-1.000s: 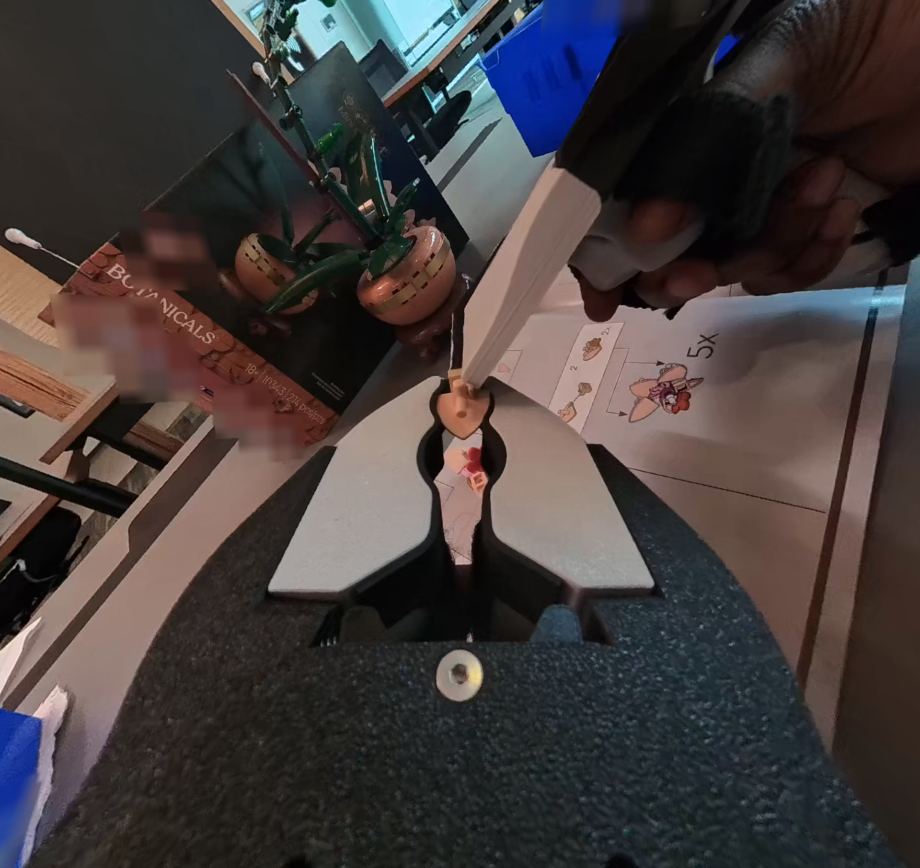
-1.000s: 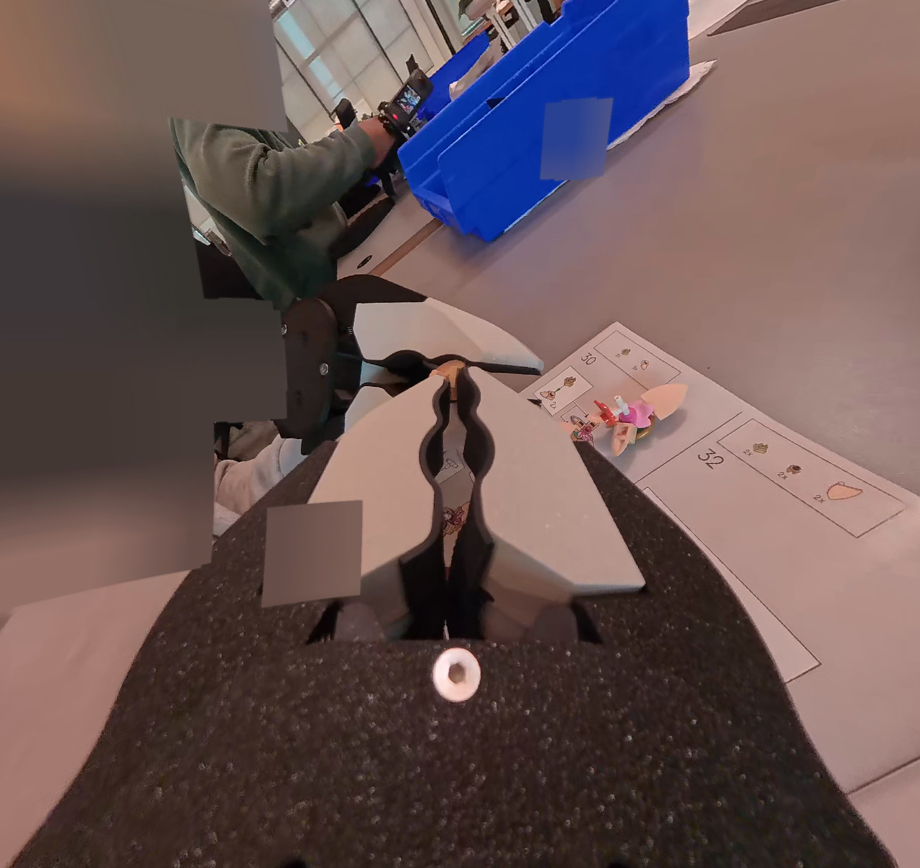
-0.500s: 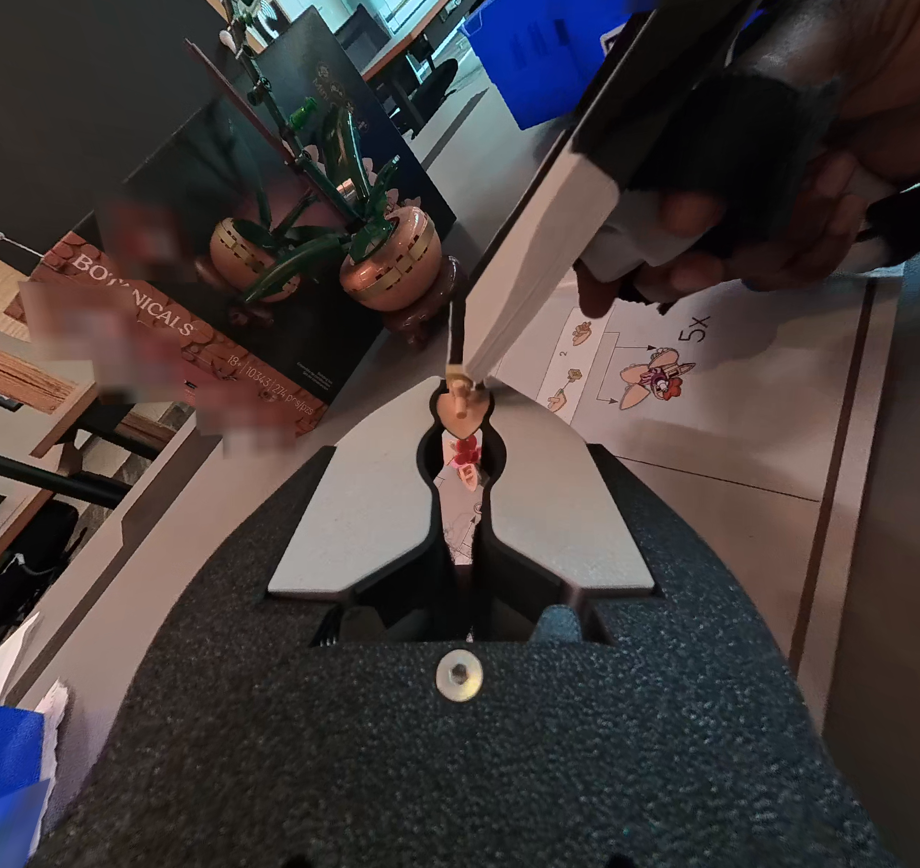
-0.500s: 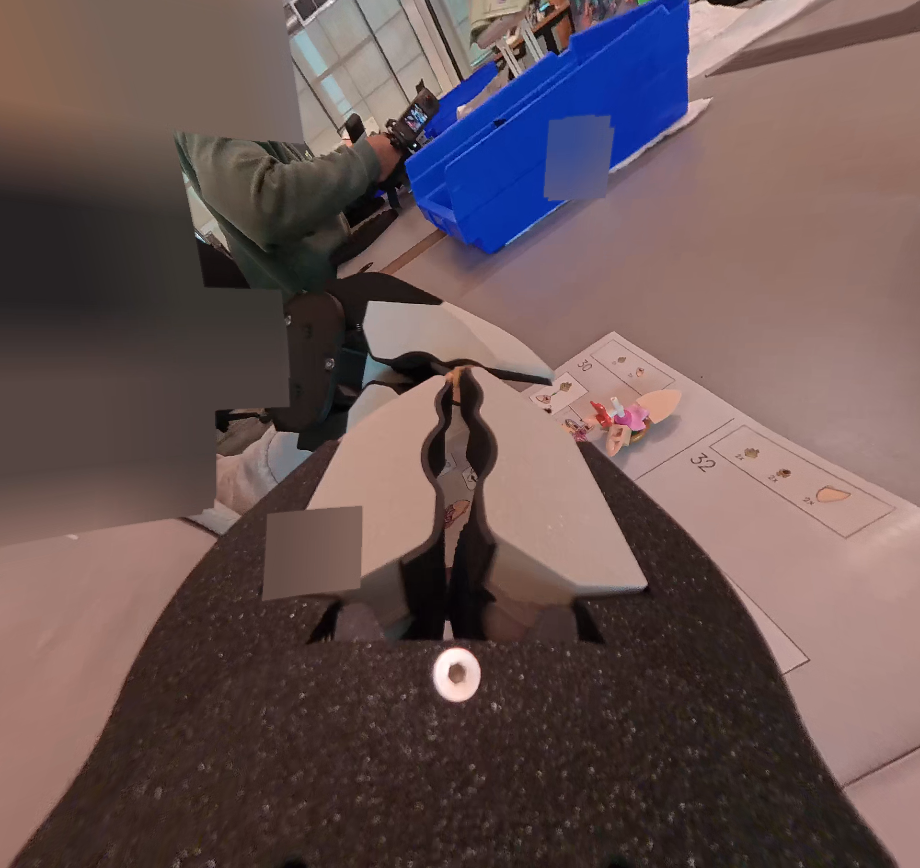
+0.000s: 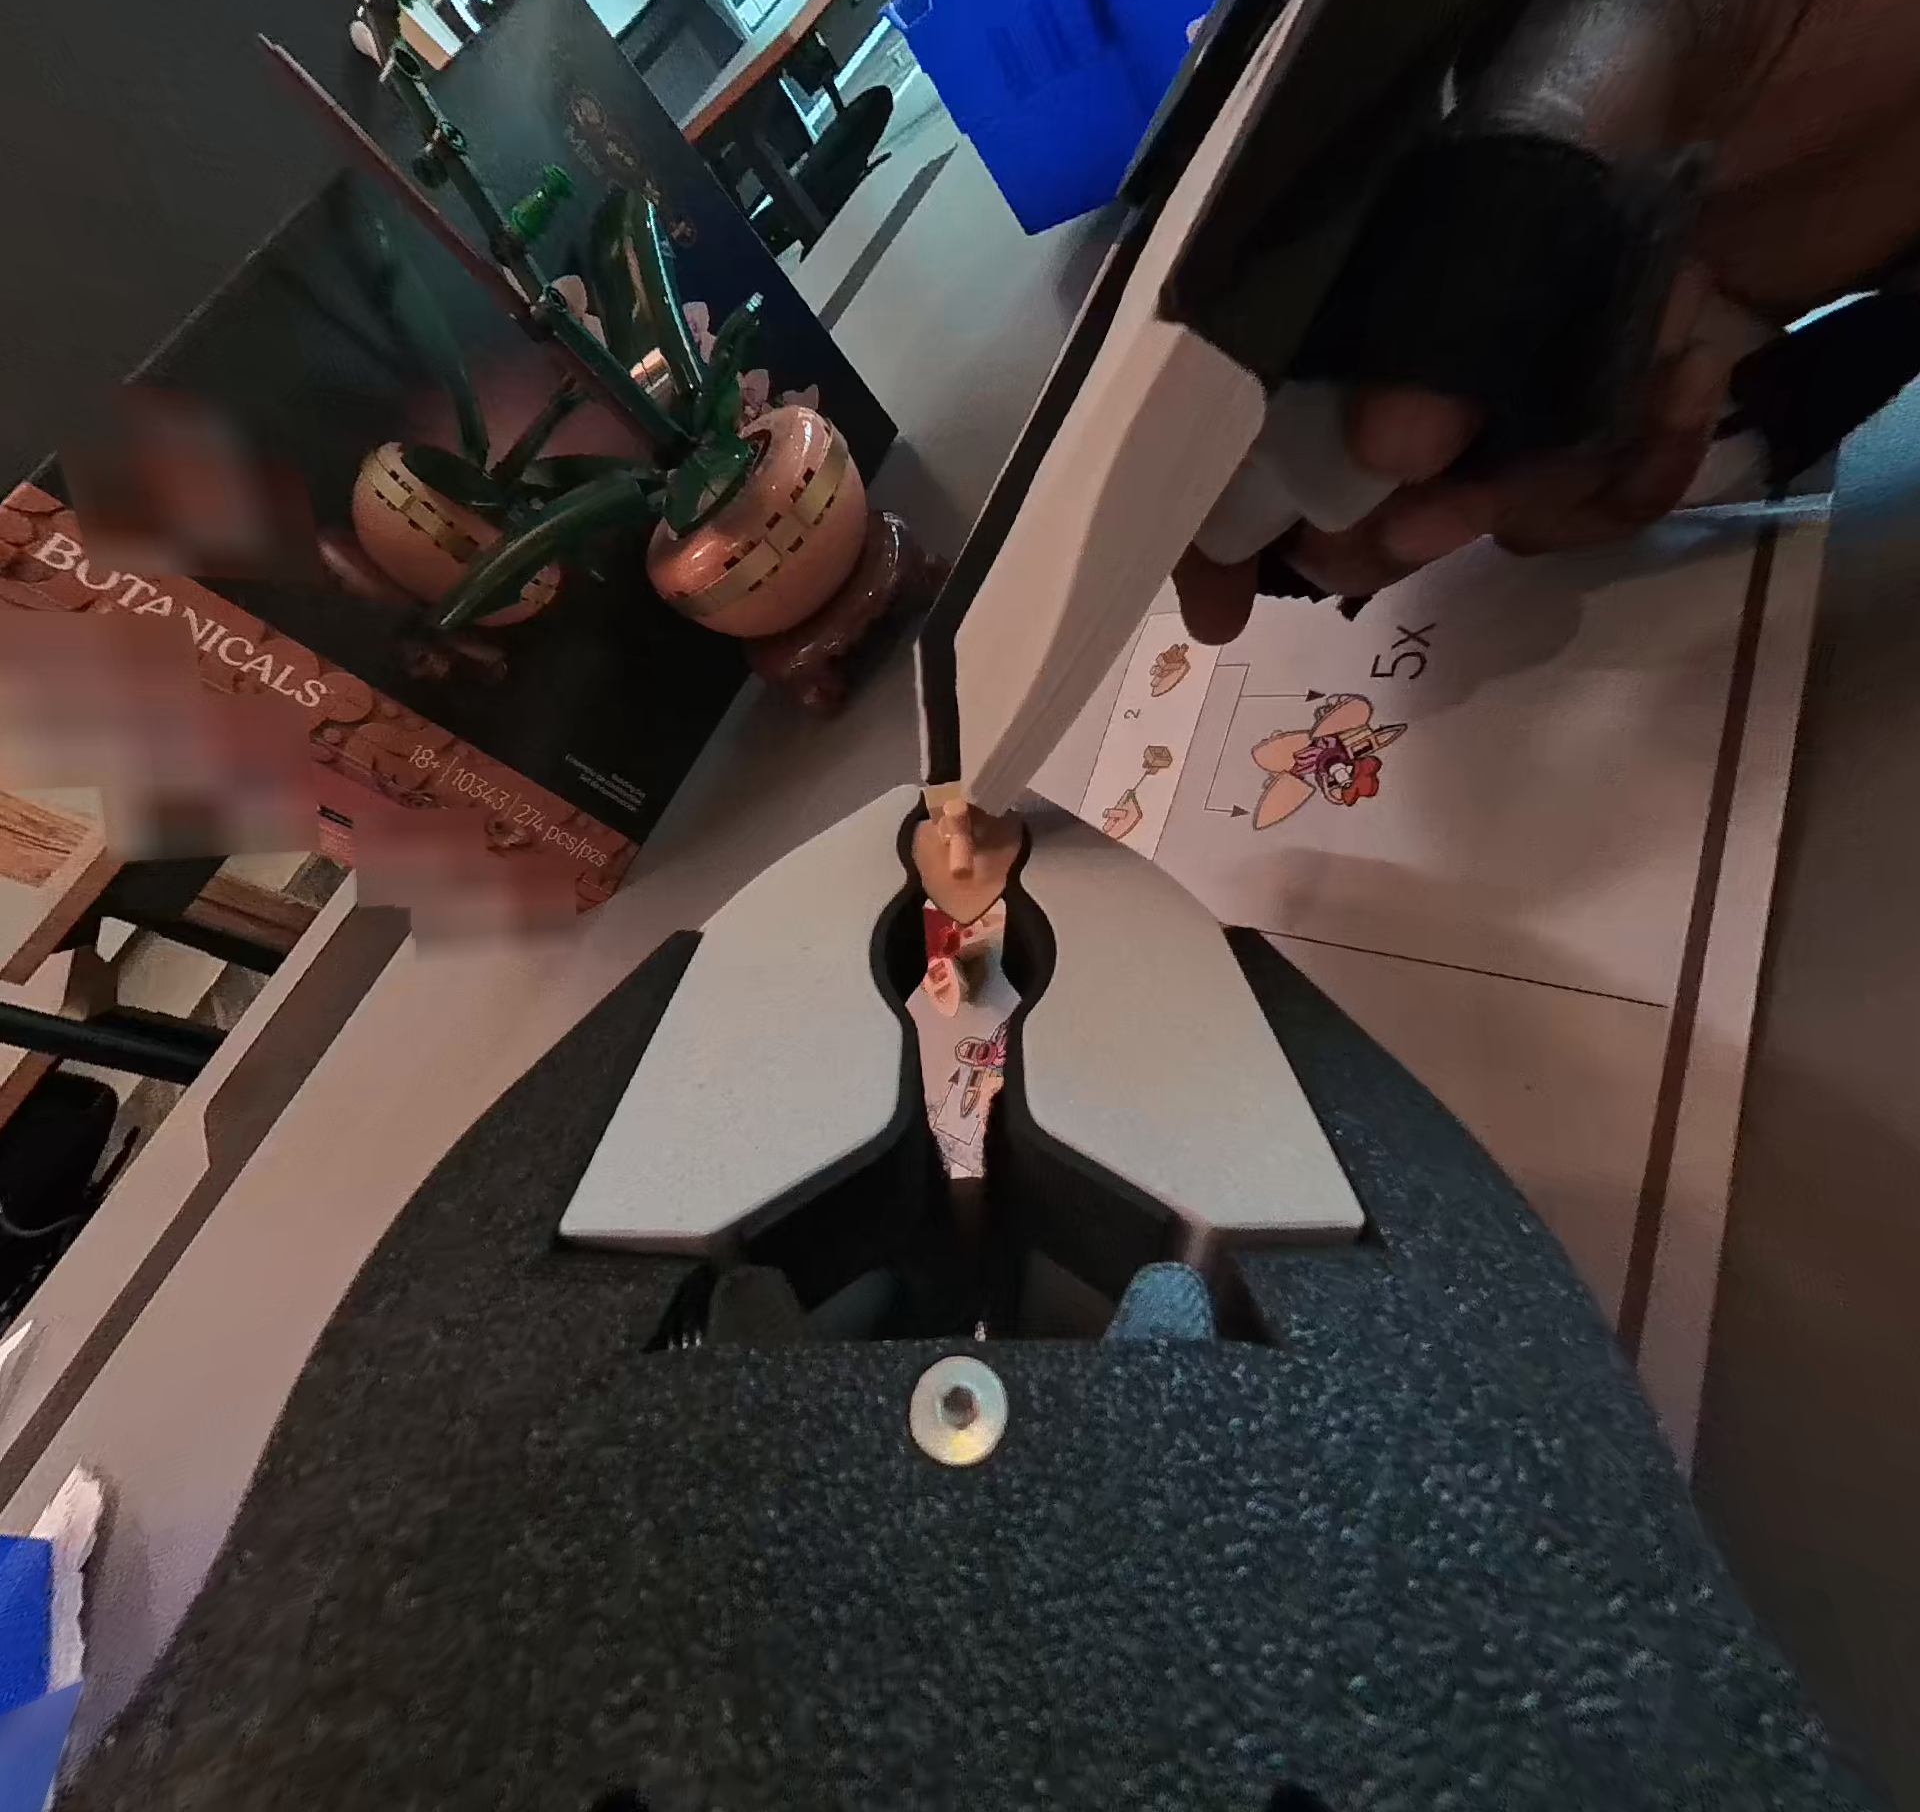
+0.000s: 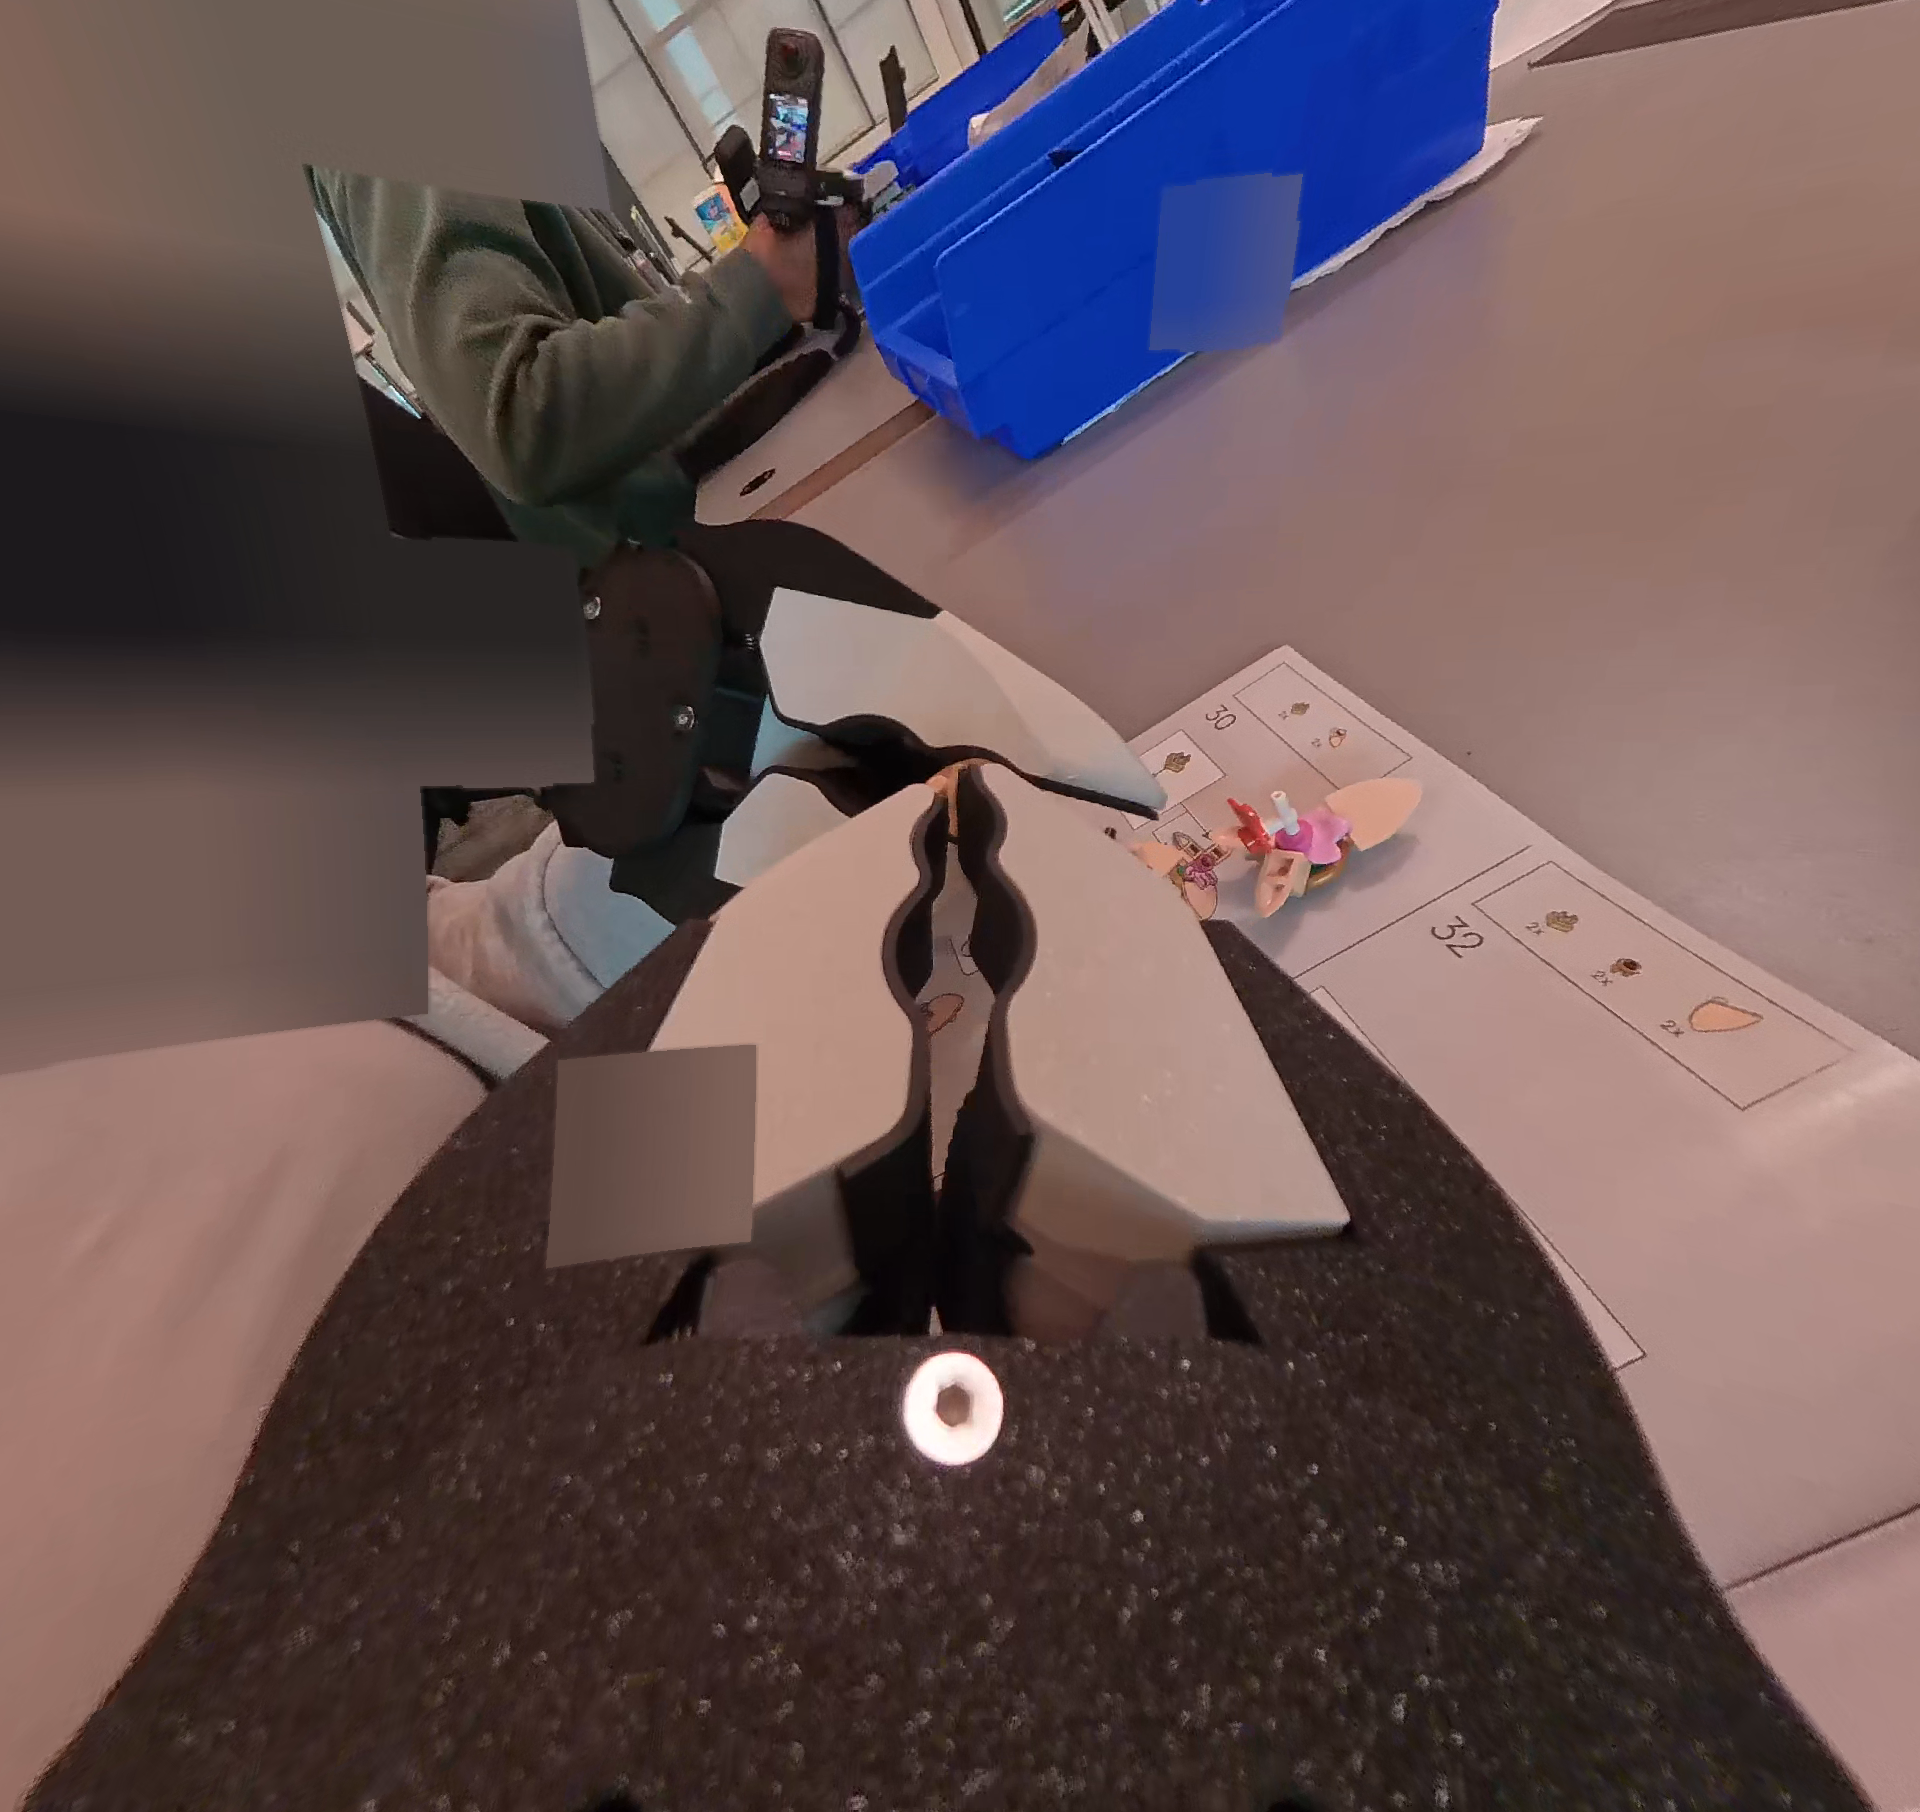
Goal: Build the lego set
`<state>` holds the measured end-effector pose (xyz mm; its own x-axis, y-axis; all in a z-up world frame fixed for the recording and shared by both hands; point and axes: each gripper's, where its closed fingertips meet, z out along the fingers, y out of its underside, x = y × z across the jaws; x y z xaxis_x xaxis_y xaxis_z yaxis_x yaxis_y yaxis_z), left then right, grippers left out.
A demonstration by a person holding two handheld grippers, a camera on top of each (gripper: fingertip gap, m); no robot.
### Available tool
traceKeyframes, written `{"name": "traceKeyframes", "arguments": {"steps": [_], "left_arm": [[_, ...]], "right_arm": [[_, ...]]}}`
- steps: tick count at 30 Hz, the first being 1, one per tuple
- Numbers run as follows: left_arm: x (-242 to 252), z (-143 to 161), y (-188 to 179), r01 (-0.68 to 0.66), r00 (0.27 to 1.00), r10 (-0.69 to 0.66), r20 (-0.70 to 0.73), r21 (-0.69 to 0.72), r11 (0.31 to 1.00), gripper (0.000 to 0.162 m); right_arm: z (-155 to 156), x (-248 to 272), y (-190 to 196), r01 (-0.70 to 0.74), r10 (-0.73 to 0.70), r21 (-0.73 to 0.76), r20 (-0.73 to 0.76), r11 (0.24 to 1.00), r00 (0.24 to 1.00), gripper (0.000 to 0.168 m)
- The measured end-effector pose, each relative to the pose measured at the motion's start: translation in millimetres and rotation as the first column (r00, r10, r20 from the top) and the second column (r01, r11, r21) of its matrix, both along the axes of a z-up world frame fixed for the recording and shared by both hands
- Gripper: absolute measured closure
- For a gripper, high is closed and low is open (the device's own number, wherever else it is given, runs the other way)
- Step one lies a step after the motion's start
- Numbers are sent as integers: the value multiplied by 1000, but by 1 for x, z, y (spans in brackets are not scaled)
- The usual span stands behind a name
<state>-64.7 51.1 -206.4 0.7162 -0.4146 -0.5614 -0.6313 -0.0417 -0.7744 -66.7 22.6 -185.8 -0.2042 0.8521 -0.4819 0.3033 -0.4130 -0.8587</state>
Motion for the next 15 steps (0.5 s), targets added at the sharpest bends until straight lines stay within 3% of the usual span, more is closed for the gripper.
{"name": "traceKeyframes", "arguments": {"steps": [7, 12, 15], "left_arm": [[4, 2, -2, 33, 998, -33, 49, 2, 999, 153], [12, 21, -7, 128, 956, -134, 262, 43, 991, 152], [12, 31, -12, 186, 893, -193, 406, 57, 981, 152]], "right_arm": [[2, 1, -2, -18, 18, -27, 0, 999, 1000, 166], [21, 3, -9, -101, 99, -30, -54, 994, 994, 157], [29, 5, -16, -139, 143, 58, -75, 989, 987, 156]]}}
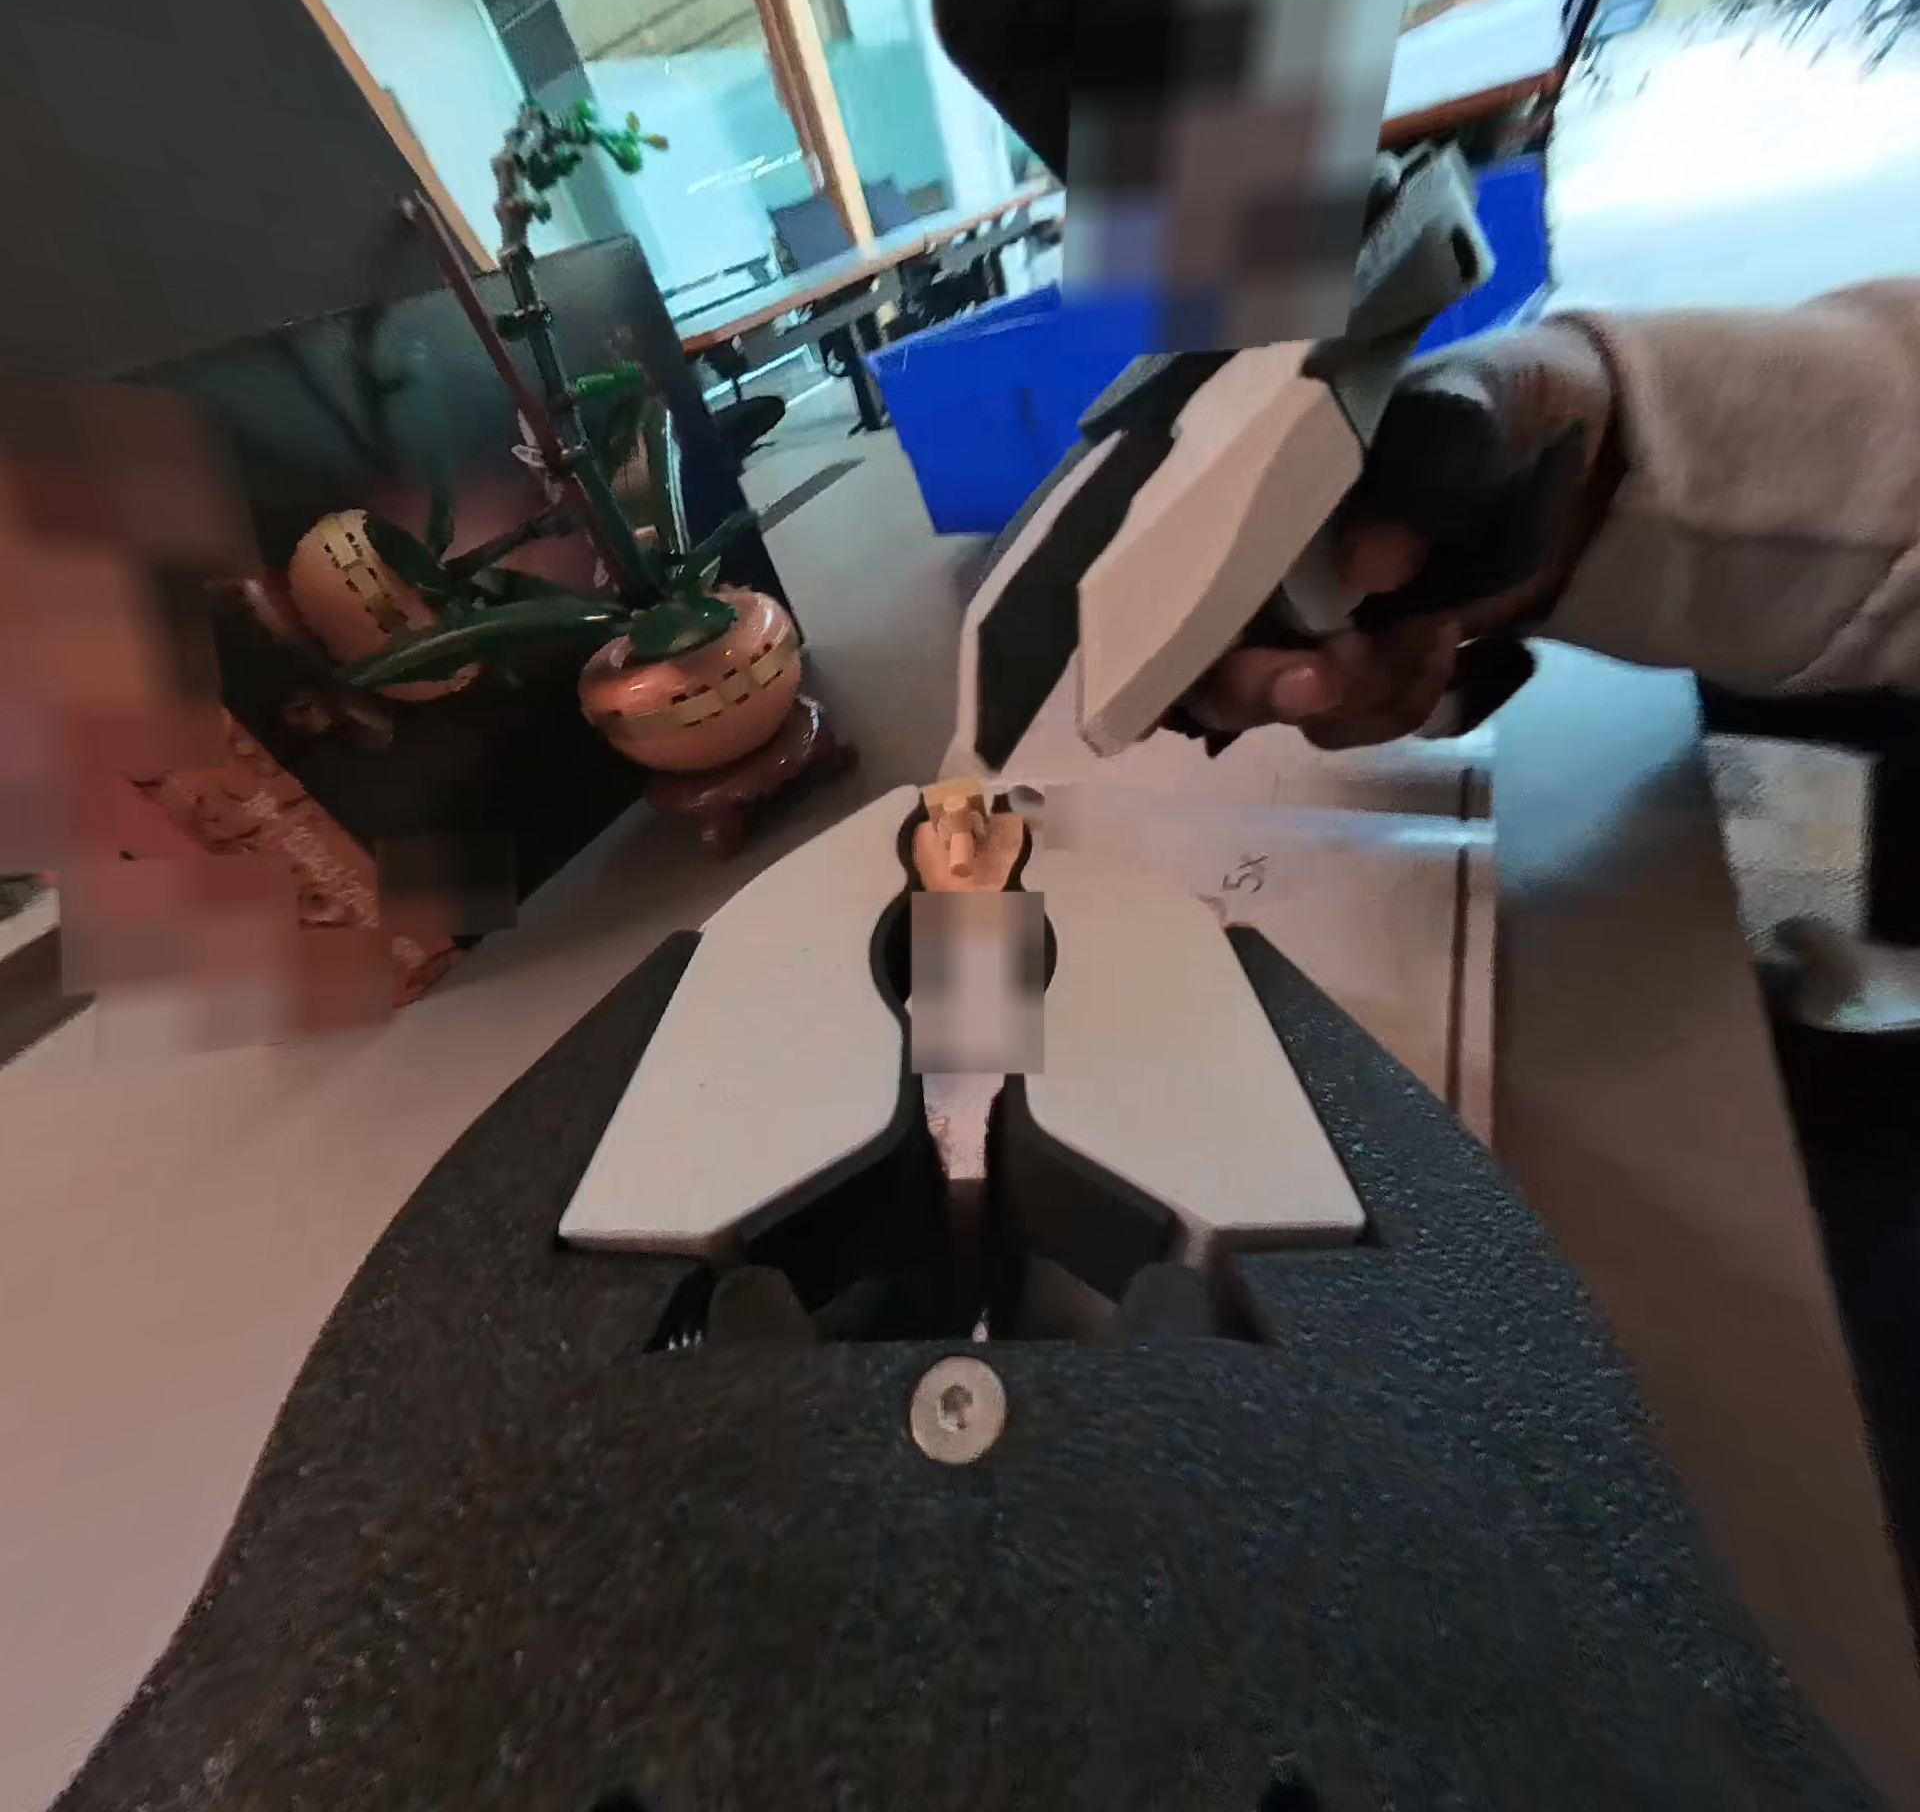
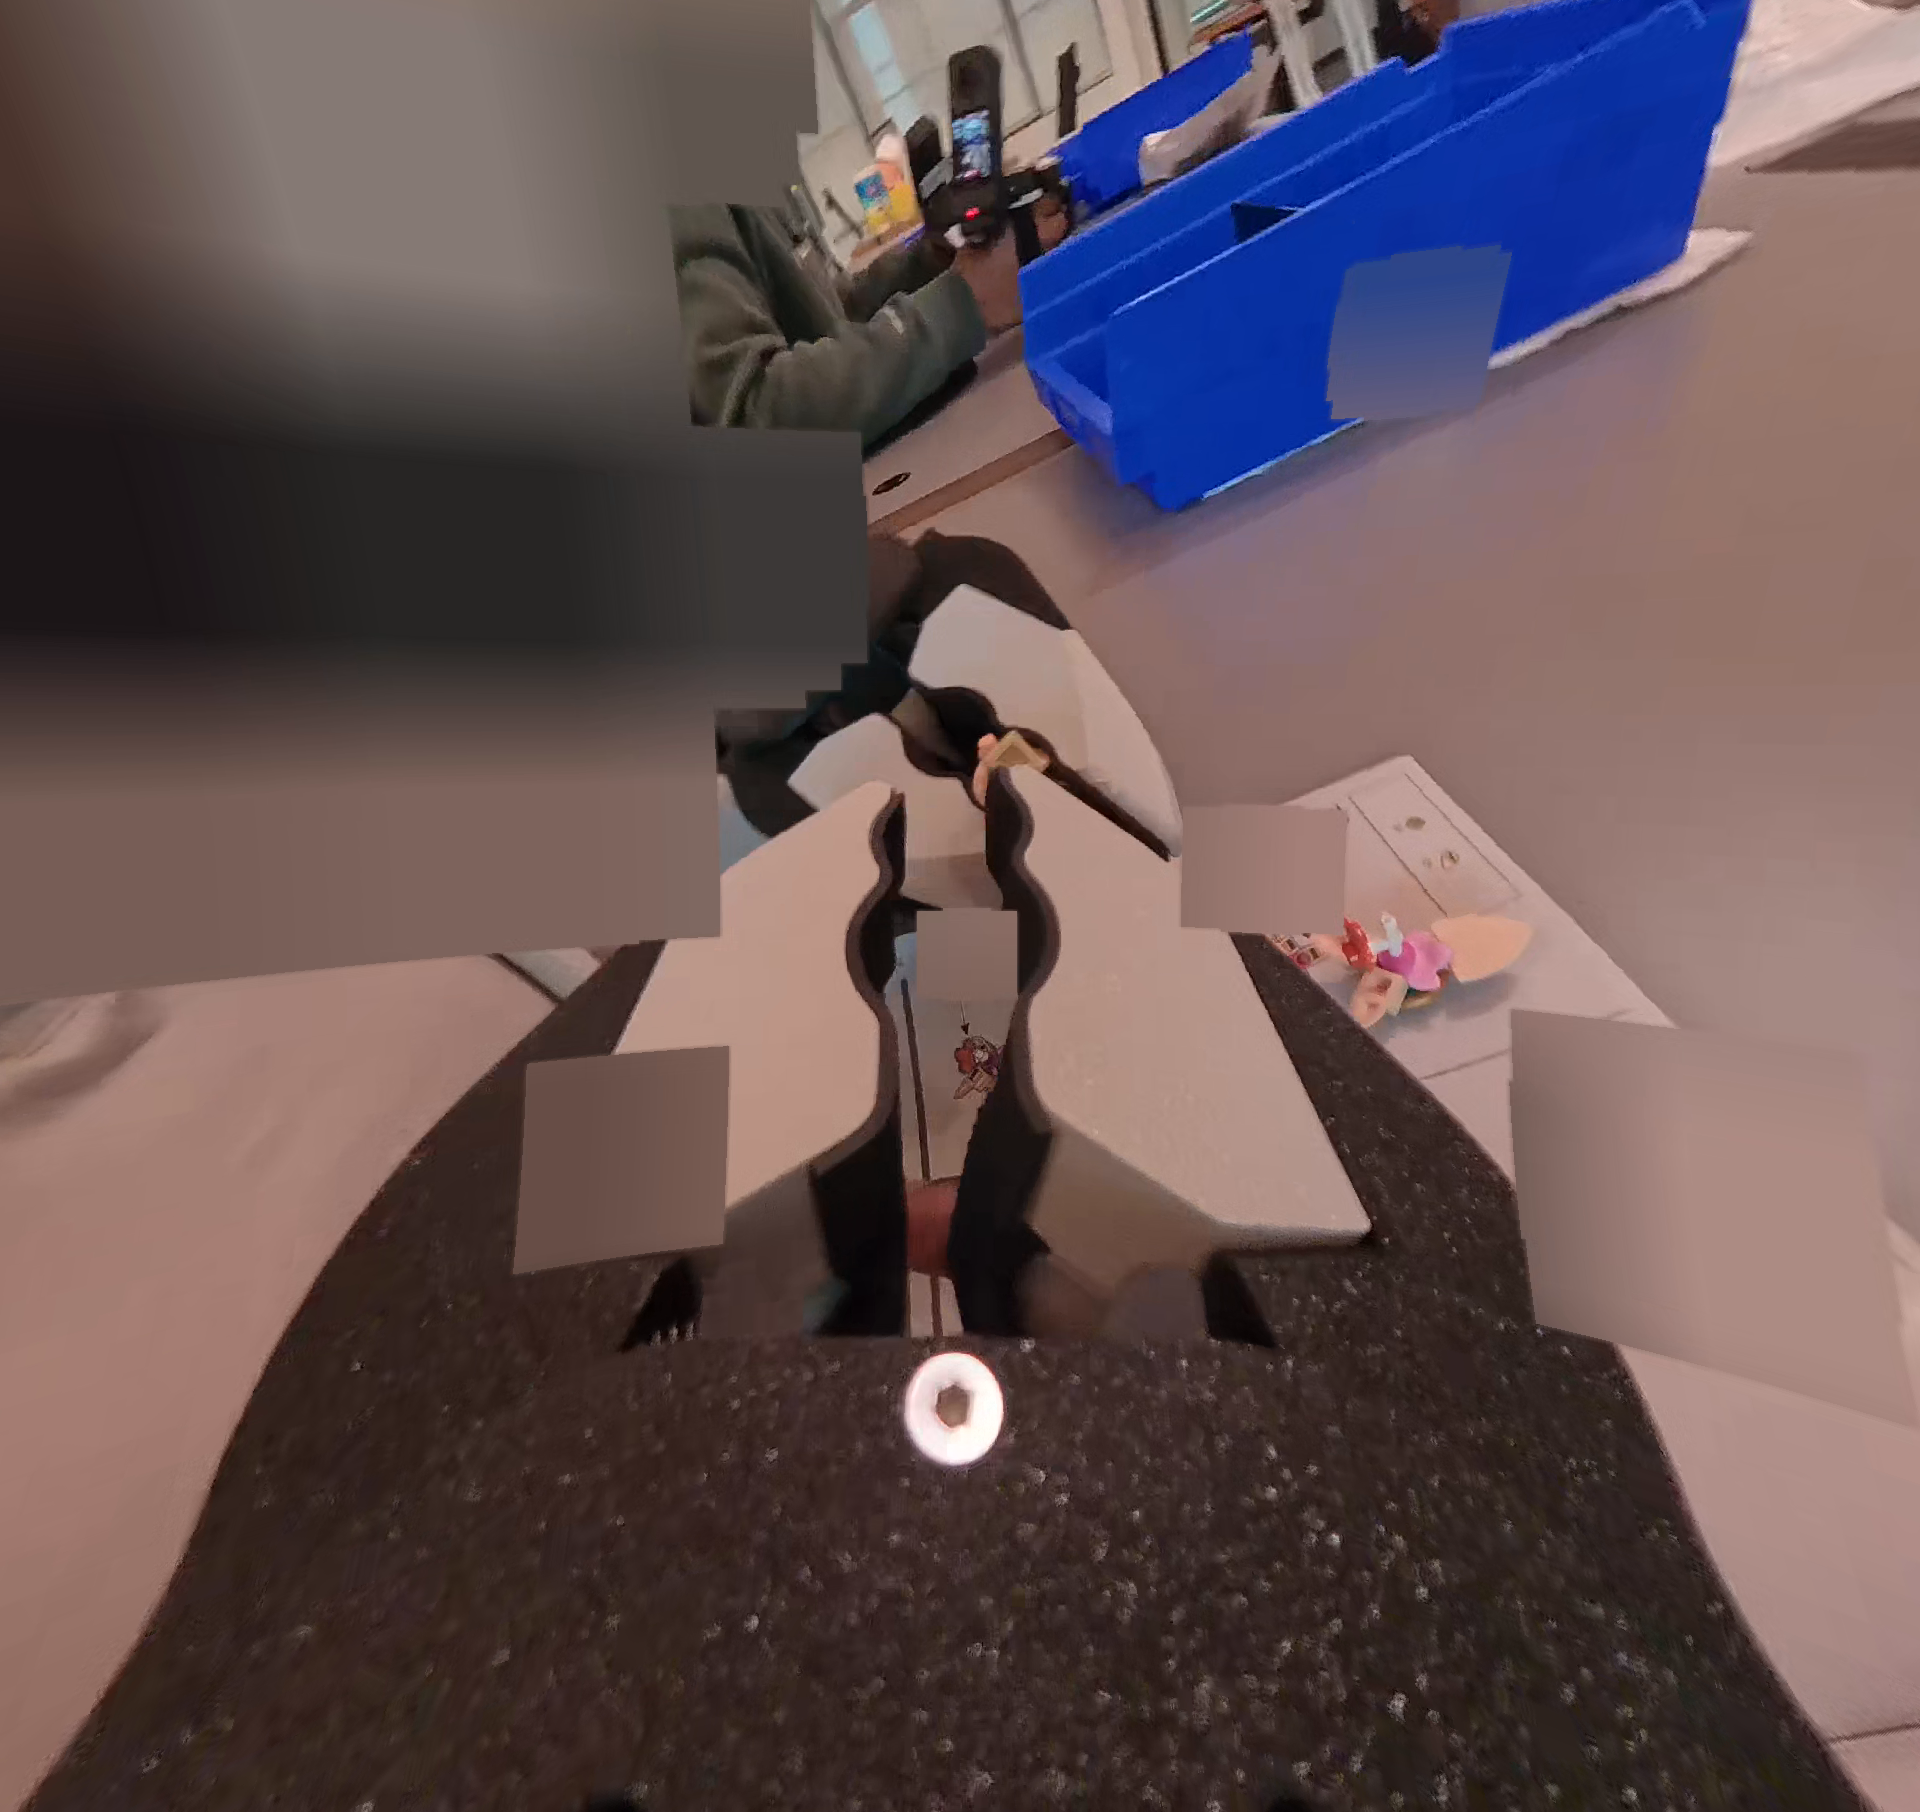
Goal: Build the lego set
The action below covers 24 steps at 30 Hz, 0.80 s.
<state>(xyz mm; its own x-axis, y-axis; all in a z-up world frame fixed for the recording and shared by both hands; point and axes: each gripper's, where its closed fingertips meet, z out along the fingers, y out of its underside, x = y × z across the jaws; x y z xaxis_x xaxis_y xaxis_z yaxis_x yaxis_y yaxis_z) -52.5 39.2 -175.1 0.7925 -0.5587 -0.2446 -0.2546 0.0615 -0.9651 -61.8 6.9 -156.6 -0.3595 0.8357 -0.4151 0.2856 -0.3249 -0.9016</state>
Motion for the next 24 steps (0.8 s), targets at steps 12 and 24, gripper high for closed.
{"name": "traceKeyframes", "arguments": {"steps": [12, 24], "left_arm": [[24, -4, -24, 291, 954, -280, 105, -109, 950, 152], [27, -7, -27, 314, 948, -304, 90, -123, 942, 152]], "right_arm": [[4, -4, -7, -260, 189, 589, 180, 765, 965, 154], [-10, 2, -11, -350, 276, 473, 220, 809, 936, 161]]}}
